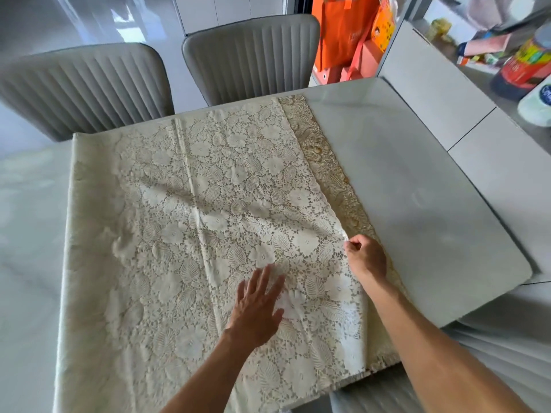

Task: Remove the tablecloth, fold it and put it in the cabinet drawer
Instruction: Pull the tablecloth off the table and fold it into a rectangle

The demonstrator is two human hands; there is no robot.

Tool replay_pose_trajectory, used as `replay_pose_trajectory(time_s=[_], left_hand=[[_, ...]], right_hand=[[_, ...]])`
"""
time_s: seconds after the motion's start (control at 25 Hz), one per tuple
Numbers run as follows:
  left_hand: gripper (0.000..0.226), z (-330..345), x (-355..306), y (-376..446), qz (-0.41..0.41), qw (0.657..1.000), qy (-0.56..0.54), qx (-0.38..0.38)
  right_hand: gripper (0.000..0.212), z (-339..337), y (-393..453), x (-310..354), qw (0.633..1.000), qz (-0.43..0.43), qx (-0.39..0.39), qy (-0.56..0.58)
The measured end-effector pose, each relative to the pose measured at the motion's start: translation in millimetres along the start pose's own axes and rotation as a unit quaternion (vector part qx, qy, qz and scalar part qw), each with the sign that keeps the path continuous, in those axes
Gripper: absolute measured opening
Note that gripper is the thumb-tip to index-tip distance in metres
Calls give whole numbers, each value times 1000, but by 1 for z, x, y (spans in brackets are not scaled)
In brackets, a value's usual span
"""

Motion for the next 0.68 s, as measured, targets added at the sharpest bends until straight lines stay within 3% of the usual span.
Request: replay_pose_trajectory(time_s=[0.16, 0.32, 0.44, 0.56, 0.68], left_hand=[[75, -1, -18, 16, -3, 1000, 9, 6], [79, 8, -23, 21, -19, 999, 27, 8], [80, 10, -22, 22, -19, 999, 41, 1], [80, 9, -24, 23, -18, 999, 30, -3], [80, 9, -25, 24, -24, 999, 33, -6]], right_hand=[[16, -20, 13, -18, 1000, 0, 17, -8], [15, -28, 18, -35, 981, -2, 184, -67], [20, -40, 13, -56, 960, 10, 267, -86], [22, -51, 8, -74, 958, 47, 281, 13], [27, -43, -3, -73, 925, 76, 360, 91]])
Point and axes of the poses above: each hand's wrist, its own y-axis towards the middle knuckle, its own z-axis out of the palm, x = y × z, the point moved 5 cm from there along y, towards the middle knuckle, and after that the axes turned 12 degrees about x, right-handed, at the moved point
